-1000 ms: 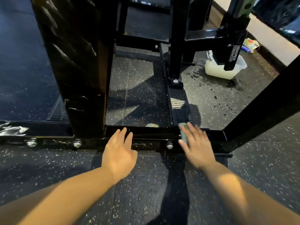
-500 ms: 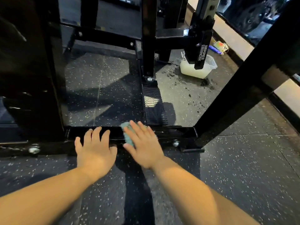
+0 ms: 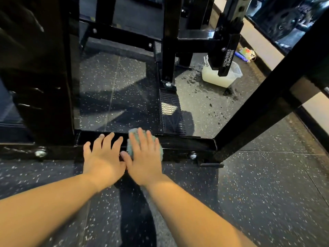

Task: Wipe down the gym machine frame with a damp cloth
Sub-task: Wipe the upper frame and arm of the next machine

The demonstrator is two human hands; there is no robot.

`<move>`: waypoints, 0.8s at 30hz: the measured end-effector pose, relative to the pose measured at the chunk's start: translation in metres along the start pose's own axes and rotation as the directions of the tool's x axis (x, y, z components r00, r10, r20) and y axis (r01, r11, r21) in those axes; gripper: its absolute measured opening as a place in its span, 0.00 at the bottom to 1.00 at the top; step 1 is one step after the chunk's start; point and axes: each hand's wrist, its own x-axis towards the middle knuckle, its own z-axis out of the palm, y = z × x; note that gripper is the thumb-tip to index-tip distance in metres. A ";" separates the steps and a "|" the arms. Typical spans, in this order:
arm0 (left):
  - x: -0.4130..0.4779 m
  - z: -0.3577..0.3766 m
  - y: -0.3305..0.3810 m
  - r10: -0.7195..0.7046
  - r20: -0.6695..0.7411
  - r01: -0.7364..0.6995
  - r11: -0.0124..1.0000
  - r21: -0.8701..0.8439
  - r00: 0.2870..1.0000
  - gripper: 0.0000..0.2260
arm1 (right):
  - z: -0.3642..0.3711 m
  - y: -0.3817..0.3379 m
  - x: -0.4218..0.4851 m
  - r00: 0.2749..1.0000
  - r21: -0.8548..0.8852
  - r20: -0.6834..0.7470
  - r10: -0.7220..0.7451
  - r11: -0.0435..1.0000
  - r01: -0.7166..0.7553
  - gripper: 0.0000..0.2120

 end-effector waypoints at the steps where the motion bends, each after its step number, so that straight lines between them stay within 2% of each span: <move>1: 0.000 0.000 0.000 0.007 -0.004 -0.007 1.000 -0.001 1.000 0.31 | -0.001 0.002 -0.002 0.996 -0.011 0.047 -0.082 0.997 0.082 0.34; 3: 0.000 -0.001 -0.004 0.026 0.016 -0.026 1.000 -0.001 1.000 0.32 | -0.007 0.033 -0.007 0.980 -0.063 0.053 -0.191 0.979 0.194 0.31; 4: 0.000 -0.002 -0.006 0.039 0.028 -0.039 0.999 0.005 0.999 0.32 | -0.008 0.057 -0.012 0.984 -0.100 0.029 -0.173 0.980 0.175 0.29; 5: 0.000 -0.003 -0.008 0.053 0.034 -0.054 0.998 0.014 0.998 0.32 | -0.015 0.083 -0.018 0.996 -0.125 0.006 -0.094 0.988 0.094 0.30; 7: -0.001 -0.004 -0.011 0.082 0.032 -0.082 0.997 0.013 0.996 0.32 | -0.031 0.135 -0.028 0.987 -0.151 0.003 0.163 0.975 -0.161 0.33; 9: -0.002 -0.006 -0.011 0.092 0.036 -0.092 0.996 -0.006 0.995 0.32 | -0.044 0.160 -0.031 0.914 -0.161 0.051 0.402 0.907 -0.390 0.30; 12: 0.000 -0.007 -0.012 0.103 0.031 -0.101 0.993 -0.056 0.994 0.31 | -0.041 0.131 -0.022 0.832 -0.132 -0.022 0.554 0.824 -0.552 0.32; 14: 0.001 -0.005 -0.015 0.099 -0.015 -0.100 0.988 -0.117 0.995 0.30 | -0.024 0.087 -0.010 0.868 -0.102 -0.030 0.496 0.862 -0.496 0.40; 16: 0.003 -0.002 -0.021 0.097 -0.080 -0.108 0.983 -0.151 0.992 0.29 | -0.009 0.040 -0.001 0.955 -0.097 -0.061 0.290 0.951 -0.295 0.44; 17: 0.002 0.000 -0.023 0.098 -0.110 -0.115 0.980 -0.159 0.989 0.29 | -0.006 0.020 0.001 0.983 -0.101 -0.070 0.170 0.979 -0.176 0.43; 18: 0.002 0.003 -0.025 0.101 -0.136 -0.123 0.979 -0.165 0.986 0.29 | -0.005 0.007 0.004 0.999 -0.111 -0.017 0.050 0.992 -0.052 0.41; 20: 0.002 0.008 -0.027 0.108 -0.165 -0.134 0.979 -0.155 0.980 0.28 | -0.009 0.009 0.006 0.983 -0.082 0.124 -0.134 0.986 0.145 0.36; 21: 0.003 0.008 -0.027 0.108 -0.148 -0.129 0.982 -0.137 0.983 0.28 | -0.011 0.024 0.006 0.973 -0.076 0.116 -0.197 0.975 0.207 0.33; 22: 0.003 0.008 -0.026 0.107 -0.124 -0.122 0.985 -0.121 0.987 0.28 | -0.013 0.045 0.003 0.974 -0.092 0.083 -0.210 0.972 0.217 0.30; 24: 0.004 0.008 -0.025 0.114 -0.116 -0.127 0.985 -0.114 0.987 0.28 | -0.025 0.096 -0.004 0.998 -0.148 0.045 -0.055 0.987 0.061 0.27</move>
